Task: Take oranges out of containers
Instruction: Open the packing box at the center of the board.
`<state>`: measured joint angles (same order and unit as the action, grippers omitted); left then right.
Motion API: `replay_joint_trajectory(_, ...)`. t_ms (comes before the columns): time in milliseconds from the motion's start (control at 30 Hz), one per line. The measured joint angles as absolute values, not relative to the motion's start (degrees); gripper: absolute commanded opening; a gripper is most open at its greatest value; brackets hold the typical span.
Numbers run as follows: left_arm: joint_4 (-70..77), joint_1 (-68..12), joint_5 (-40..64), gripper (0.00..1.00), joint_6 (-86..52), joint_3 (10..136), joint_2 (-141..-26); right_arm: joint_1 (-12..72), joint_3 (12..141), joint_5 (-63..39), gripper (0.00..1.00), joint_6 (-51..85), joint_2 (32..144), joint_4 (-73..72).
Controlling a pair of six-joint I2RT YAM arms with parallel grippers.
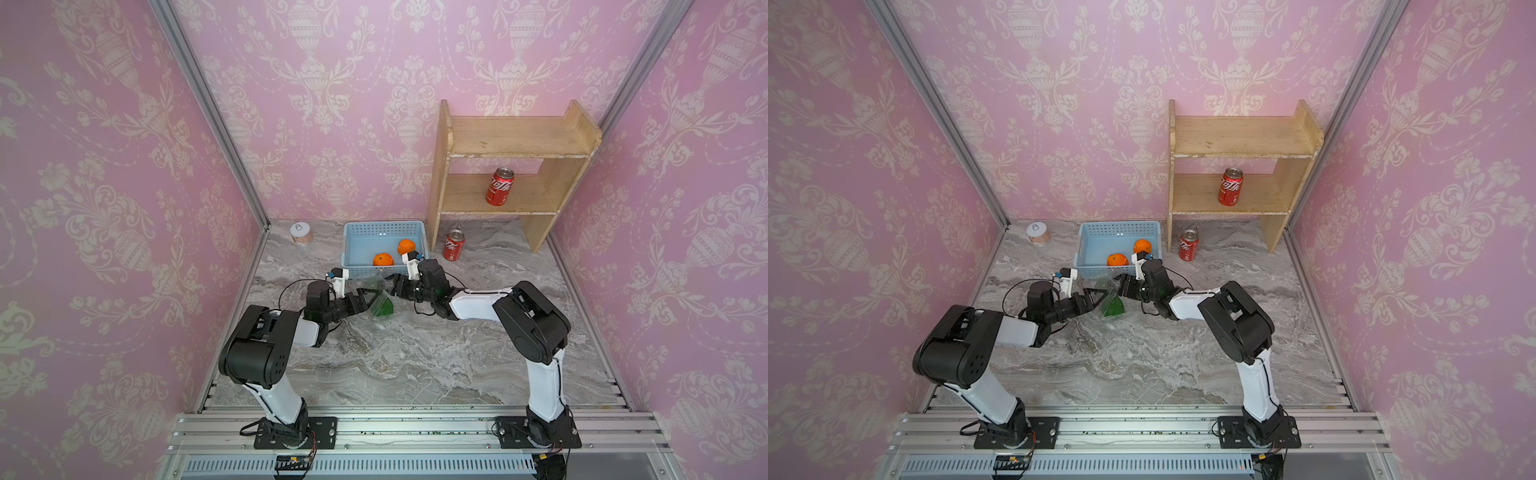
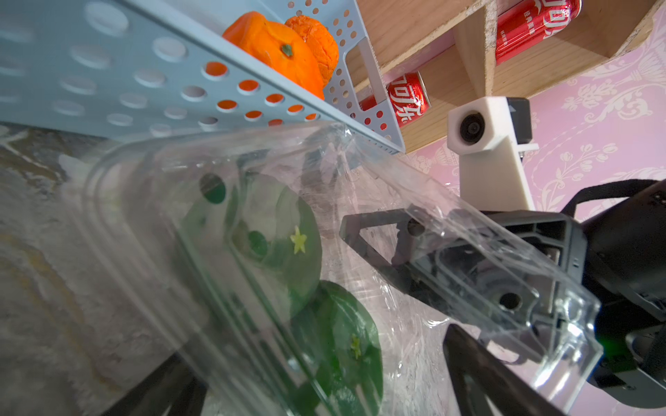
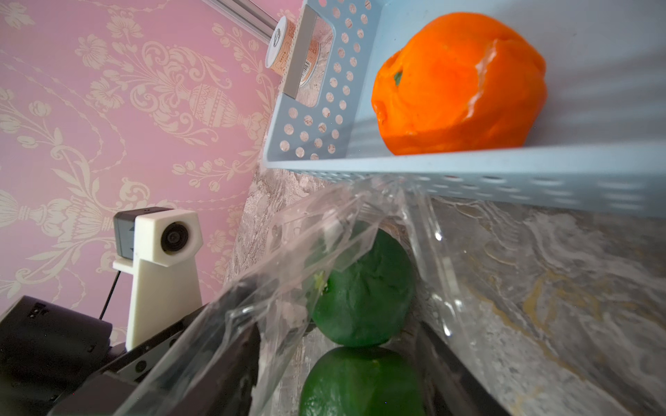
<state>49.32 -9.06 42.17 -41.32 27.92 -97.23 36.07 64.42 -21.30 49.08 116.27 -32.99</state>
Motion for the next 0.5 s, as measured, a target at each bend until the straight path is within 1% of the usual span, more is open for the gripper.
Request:
replay_joint_trajectory(33,49.5,-9.1,42.2,0.99,-41.5,27.9,-97.3,36.1,64.7,-21.5,0.74,48.9,116.4,-32.9)
replay_joint_trajectory(200,50.3,-9.1,43.1,0.99,-41.5,27.8,-97.8,36.1,65.7,-22.8,0.74,48.4,116.9,-33.6)
replay_joint_trajectory(500,51.4,-9.1,43.3,0.99,-41.5,27.5,-98.1,36.1,65.9,-23.0,0.72,47.1,117.0,-32.7)
